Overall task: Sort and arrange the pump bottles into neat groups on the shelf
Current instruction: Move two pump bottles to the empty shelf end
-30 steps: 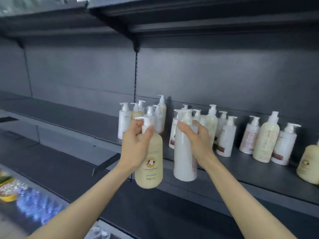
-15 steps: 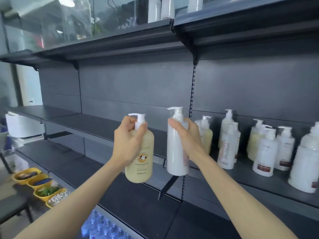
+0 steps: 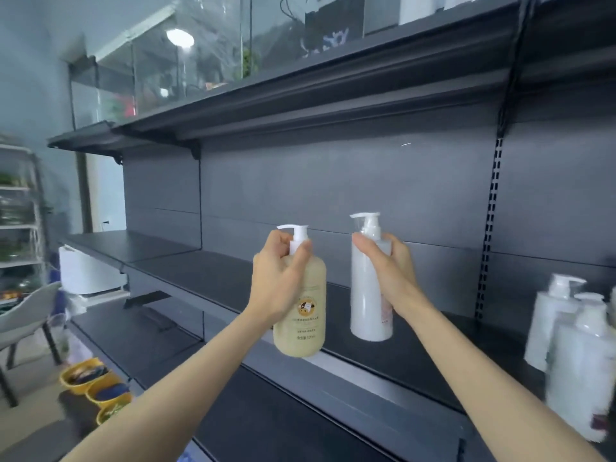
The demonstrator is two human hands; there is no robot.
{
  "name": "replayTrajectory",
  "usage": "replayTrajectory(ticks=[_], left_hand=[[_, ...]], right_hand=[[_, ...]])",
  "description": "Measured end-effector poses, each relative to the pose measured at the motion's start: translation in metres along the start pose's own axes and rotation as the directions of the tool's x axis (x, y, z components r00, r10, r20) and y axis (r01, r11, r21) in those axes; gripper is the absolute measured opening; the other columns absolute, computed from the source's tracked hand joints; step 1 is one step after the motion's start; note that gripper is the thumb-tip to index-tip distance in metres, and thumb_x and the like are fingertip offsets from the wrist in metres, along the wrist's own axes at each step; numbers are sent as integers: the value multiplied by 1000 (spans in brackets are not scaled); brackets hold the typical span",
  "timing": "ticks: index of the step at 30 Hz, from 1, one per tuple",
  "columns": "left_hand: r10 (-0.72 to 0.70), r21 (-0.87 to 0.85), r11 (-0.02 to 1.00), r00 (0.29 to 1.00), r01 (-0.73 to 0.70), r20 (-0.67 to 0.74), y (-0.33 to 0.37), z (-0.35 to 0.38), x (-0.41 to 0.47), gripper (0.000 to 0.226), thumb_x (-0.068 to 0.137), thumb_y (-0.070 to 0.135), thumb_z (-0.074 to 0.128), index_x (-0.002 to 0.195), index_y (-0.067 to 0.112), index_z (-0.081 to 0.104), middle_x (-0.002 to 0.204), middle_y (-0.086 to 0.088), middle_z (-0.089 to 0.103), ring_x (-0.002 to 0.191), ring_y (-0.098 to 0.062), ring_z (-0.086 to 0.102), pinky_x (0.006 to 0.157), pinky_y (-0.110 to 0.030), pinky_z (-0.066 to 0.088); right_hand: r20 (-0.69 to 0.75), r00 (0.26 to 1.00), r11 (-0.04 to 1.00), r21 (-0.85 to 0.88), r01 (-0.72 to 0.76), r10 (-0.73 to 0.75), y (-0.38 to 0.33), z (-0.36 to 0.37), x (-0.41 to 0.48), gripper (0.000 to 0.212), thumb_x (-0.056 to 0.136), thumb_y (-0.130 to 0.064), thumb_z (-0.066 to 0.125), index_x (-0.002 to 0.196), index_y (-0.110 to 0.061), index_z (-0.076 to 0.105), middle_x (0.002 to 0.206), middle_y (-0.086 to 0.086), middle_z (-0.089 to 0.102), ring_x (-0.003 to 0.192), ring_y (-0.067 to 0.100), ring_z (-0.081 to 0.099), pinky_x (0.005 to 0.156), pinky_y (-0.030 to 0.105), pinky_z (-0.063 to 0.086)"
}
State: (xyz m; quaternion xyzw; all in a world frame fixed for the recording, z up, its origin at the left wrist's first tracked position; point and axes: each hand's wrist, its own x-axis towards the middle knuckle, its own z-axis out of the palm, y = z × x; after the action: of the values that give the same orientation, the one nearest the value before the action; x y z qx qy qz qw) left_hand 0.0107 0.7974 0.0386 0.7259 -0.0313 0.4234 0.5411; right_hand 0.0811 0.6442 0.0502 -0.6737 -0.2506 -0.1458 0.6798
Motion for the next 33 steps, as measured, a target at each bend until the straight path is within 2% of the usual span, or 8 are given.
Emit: replayTrajectory(ticks=[4,9,14,16,19,25,33], left_hand=[[-22,24,999,999,23,-42,-41,-31,57,28,82,44,56,85,16,50,88,-9,68,80,-25,63,72,-39,49],[10,35,999,996,-7,-85,-95,-65,128,22,89,35,57,81,17,48,88,-9,68,76,-21,61,66,-31,46],[21,22,1000,1000,-21,-13,-166,-93,186,25,90,38,55,84,16,48,90,-7,68,81,-23,64,70,-35,49],[18,25,1000,999,-19,32,-192,-104,210,27,91,39,55,86,13,48,90,-7,67,79,-20,62,68,-32,47],[18,25,999,993,-21,114,-229,-114,248,32,87,46,53,87,15,47,89,-6,67,82,-21,62,72,-37,49],[-9,-44,999,975,19,220,-289,-107,309,38,81,52,48,92,17,46,93,-5,67,87,-25,64,82,-51,51],[3,-86,996,957,23,291,-355,-78,362,37,82,52,47,95,18,45,89,-4,67,86,-25,63,82,-52,50]], right_hand=[[0,1000,1000,20,5,-5,19,55,49,27,75,-45,71,82,-23,57,73,-7,57,68,11,56,66,27,43],[-4,1000,1000,-3,6,-6,45,121,103,31,77,-47,71,87,-20,58,75,-6,58,69,13,57,69,30,46],[-61,998,999,-48,3,-5,84,186,145,38,80,-47,68,97,-15,58,80,-5,60,73,11,59,72,29,47],[-86,996,997,-73,-14,7,96,210,163,39,81,-47,67,99,-15,57,81,-5,60,74,11,59,70,28,46],[-119,993,993,-118,-19,5,112,238,185,40,81,-45,67,101,-13,55,80,-7,58,71,7,57,65,23,43],[-242,970,958,-283,-51,-20,146,262,219,36,83,-48,64,95,-16,54,80,-9,59,75,9,57,67,24,42],[-365,931,902,-404,-149,-10,198,261,269,36,79,-55,65,91,-22,54,84,-10,59,81,10,58,68,25,43]])
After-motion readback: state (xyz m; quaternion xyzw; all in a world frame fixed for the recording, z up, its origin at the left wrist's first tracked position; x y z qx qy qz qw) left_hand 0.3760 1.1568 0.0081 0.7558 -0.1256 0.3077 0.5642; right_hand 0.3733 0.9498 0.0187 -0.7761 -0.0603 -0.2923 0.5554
